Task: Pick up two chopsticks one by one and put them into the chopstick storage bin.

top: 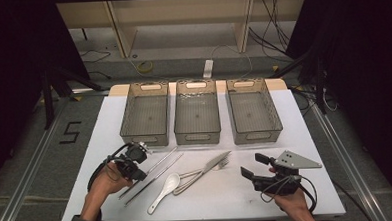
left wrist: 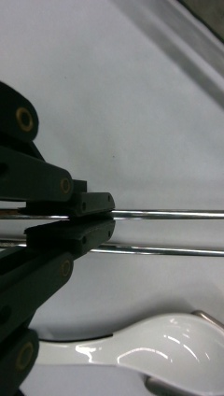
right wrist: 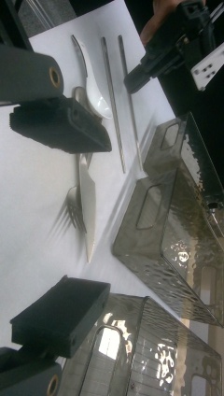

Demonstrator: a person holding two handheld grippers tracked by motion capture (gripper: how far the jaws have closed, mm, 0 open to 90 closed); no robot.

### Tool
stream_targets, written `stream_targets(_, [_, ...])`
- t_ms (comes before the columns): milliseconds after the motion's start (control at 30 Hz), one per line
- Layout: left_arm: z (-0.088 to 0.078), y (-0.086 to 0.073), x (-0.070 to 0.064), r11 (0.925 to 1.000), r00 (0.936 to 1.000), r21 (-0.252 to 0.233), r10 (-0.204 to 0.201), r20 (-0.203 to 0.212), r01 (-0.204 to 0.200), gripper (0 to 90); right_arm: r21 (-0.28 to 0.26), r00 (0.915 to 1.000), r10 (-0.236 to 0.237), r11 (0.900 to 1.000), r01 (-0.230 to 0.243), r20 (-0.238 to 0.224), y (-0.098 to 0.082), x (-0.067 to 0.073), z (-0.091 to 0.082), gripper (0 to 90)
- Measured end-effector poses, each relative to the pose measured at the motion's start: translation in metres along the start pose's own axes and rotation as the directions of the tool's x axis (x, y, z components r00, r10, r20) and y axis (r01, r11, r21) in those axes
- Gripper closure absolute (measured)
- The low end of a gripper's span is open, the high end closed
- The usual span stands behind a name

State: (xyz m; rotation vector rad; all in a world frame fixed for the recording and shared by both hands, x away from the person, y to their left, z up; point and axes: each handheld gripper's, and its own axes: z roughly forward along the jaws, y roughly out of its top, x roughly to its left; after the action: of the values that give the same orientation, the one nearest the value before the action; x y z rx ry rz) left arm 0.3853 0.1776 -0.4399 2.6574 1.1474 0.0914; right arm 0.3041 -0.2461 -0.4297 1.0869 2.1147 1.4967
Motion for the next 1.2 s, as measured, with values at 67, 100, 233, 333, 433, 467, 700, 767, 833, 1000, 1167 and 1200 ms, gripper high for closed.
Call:
stream_targets(67, [-0.006,-0.002,0.001,1.0000,1.0000,-0.007,0.000,0.004,0.000,84.7,-0.002,1.0000,0.000,1.000,0.000,-0.001,0.000,0.000,0.000,27.7])
stream_targets(100, [-0.009,-0.003,0.000,0.9998,1.0000,-0.017,-0.007,0.006,0.007,84.7,-0.002,1.0000,0.000,1.000,0.000,-0.001,0.000,0.000,0.000,27.7])
stream_targets(233, [-0.017,-0.004,0.002,0.9990,0.9998,-0.044,-0.001,0.022,0.002,84.7,0.006,1.0000,0.000,1.000,0.000,-0.002,0.000,0.000,0.001,27.7])
stream_targets(333, [-0.022,-0.004,0.004,0.9981,0.9997,-0.062,-0.004,0.025,0.006,84.8,0.006,1.0000,0.001,1.000,0.000,-0.002,0.000,0.000,0.001,27.7])
stream_targets(433, [-0.028,-0.005,0.005,0.9965,0.9998,-0.083,-0.010,0.015,0.011,84.8,0.007,1.0000,0.001,1.000,-0.001,-0.002,-0.001,-0.001,0.001,27.7])
stream_targets(467, [-0.031,-0.006,0.005,0.9958,0.9998,-0.091,-0.012,0.016,0.013,84.7,0.007,1.0000,0.001,1.000,-0.001,-0.002,-0.001,-0.001,0.001,27.7])
stream_targets(700, [-0.051,-0.007,0.011,0.9812,0.9994,-0.190,-0.036,0.000,0.035,84.7,0.007,1.0000,0.004,1.000,-0.004,-0.001,-0.001,-0.001,0.001,27.7])
stream_targets(767, [-0.057,-0.006,0.012,0.9734,0.9989,-0.224,-0.047,-0.003,0.045,84.7,0.007,1.0000,0.003,1.000,-0.003,0.003,-0.001,-0.001,0.001,27.7])
stream_targets(833, [-0.062,-0.004,0.015,0.9655,0.9983,-0.255,-0.058,-0.009,0.054,84.7,0.005,1.0000,0.004,1.000,-0.004,0.002,-0.001,-0.002,0.001,27.7])
stream_targets(1000, [-0.066,0.003,0.027,0.9418,0.9952,-0.322,-0.097,0.018,0.097,84.7,0.007,1.0000,0.008,1.000,-0.008,0.002,-0.001,-0.002,0.001,27.6])
stream_targets(1167, [-0.066,0.014,0.039,0.9261,0.9924,-0.358,-0.122,0.014,0.119,84.7,0.002,1.0000,0.002,1.000,-0.002,0.003,-0.001,-0.003,0.001,27.6])
stream_targets(1200, [-0.067,0.016,0.041,0.9215,0.9912,-0.367,-0.132,0.010,0.127,84.7,0.002,1.0000,0.002,1.000,-0.002,0.003,-0.001,-0.003,0.001,27.6])
